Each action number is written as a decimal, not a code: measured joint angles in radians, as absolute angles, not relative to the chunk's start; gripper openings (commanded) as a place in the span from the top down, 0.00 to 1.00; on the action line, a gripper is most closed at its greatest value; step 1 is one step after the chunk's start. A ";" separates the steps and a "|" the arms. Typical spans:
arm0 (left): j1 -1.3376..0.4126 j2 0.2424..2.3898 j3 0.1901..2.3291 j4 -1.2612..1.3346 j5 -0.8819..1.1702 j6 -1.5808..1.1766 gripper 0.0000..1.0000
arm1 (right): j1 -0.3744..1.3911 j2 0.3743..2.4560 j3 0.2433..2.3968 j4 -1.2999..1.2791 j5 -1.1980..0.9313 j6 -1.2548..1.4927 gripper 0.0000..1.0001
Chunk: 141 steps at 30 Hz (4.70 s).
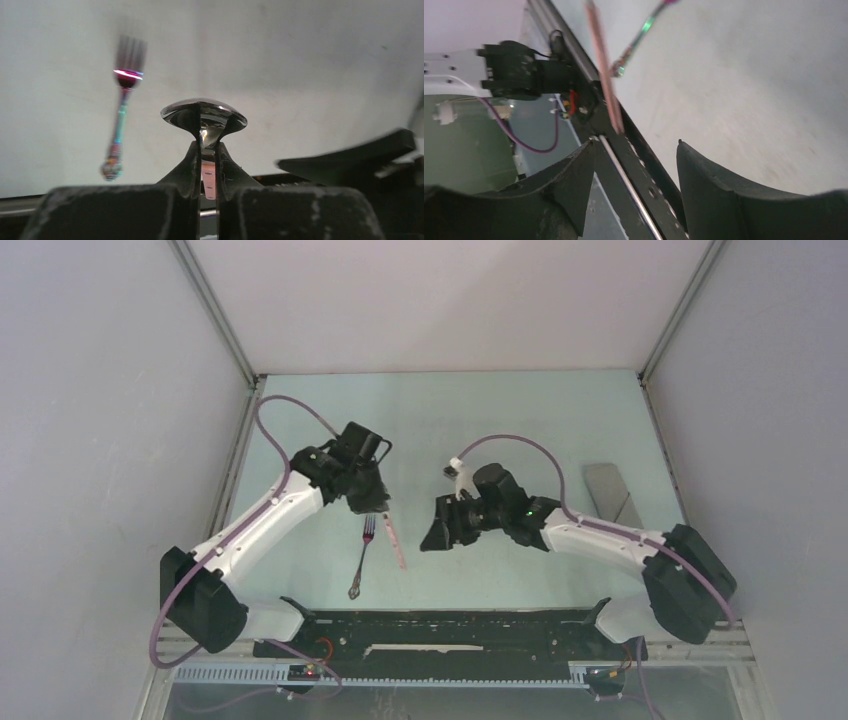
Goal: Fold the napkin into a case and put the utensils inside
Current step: Pass from the left arm to the right, then pass from the right arm to the left, then pass from the left arm to the right, then insert the spoon into the folded napkin.
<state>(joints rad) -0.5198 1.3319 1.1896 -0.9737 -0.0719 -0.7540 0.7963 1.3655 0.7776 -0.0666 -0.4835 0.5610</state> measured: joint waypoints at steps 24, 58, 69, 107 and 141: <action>-0.622 1.067 0.876 -0.498 0.170 -0.958 0.40 | 0.762 1.563 0.737 0.513 -0.854 0.822 1.00; -0.703 0.936 0.926 -0.570 -0.080 -0.825 1.00 | 1.028 1.497 1.290 -0.519 -0.040 0.450 0.57; -0.709 0.945 0.926 -0.594 -0.103 -0.818 1.00 | 1.053 1.572 1.398 -0.638 -0.013 0.379 0.60; -0.583 0.909 1.108 -0.678 -0.095 -0.553 0.03 | 0.519 1.609 1.398 -0.721 -0.111 0.099 1.00; -0.711 0.829 0.991 -0.679 -0.130 -0.339 0.00 | -0.228 1.878 1.379 -0.474 -0.318 -0.628 1.00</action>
<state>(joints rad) -0.7113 0.8291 0.9913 -0.6788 -0.1299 -0.3386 -0.2283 1.8782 1.3788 -0.4744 -0.3176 -0.6281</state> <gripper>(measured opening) 0.996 0.041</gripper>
